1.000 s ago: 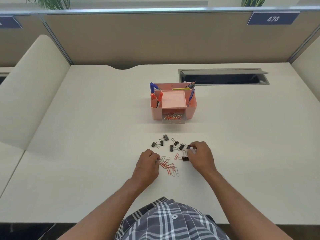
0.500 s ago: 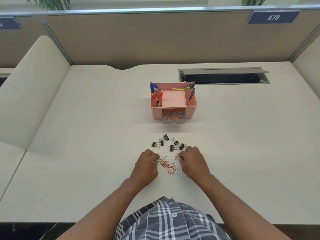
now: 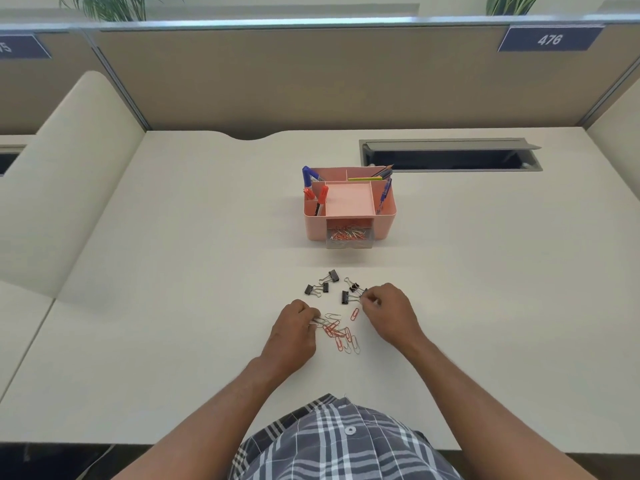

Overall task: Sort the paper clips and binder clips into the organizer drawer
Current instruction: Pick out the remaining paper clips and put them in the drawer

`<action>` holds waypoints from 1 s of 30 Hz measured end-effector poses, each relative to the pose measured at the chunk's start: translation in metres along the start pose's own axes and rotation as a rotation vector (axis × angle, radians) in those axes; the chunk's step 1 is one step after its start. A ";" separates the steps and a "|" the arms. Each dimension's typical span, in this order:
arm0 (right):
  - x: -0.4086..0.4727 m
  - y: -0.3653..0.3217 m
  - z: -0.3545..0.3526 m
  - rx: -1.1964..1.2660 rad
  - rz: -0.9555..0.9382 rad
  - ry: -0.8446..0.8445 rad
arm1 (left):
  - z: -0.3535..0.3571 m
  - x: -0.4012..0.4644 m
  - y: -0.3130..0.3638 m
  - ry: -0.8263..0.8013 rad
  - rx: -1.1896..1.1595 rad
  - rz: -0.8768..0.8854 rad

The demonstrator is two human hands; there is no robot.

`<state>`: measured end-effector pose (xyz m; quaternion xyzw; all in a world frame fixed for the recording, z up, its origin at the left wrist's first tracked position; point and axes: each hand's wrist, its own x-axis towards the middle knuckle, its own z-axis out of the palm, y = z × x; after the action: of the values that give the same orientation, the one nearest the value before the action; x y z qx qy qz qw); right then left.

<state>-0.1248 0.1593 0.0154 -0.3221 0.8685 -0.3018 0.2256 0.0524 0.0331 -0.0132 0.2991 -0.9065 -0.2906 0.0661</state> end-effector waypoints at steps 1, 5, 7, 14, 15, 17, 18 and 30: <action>0.000 -0.004 -0.004 0.085 0.041 0.011 | 0.000 0.000 0.000 0.001 0.001 -0.003; -0.004 -0.011 -0.008 -0.093 -0.081 -0.091 | 0.001 0.003 0.000 -0.010 0.021 0.003; -0.007 -0.011 0.002 -0.306 -0.170 -0.146 | 0.001 0.004 0.000 -0.018 0.029 0.004; -0.012 -0.006 0.021 -0.532 -0.240 -0.112 | 0.000 0.006 0.001 -0.082 0.065 -0.028; -0.012 -0.006 0.021 -0.540 -0.240 -0.116 | -0.001 0.008 0.002 -0.093 0.077 -0.041; -0.010 -0.007 0.022 -0.557 -0.241 -0.136 | -0.002 0.012 0.004 -0.112 0.113 -0.070; -0.010 -0.007 0.022 -0.563 -0.243 -0.143 | -0.003 0.014 0.006 -0.121 0.133 -0.087; -0.008 -0.030 0.031 -0.254 -0.148 -0.100 | -0.009 0.019 0.008 -0.196 0.181 -0.125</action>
<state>-0.0885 0.1349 0.0149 -0.4260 0.8612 -0.1888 0.2031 0.0358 0.0230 -0.0021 0.3299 -0.9108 -0.2388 -0.0682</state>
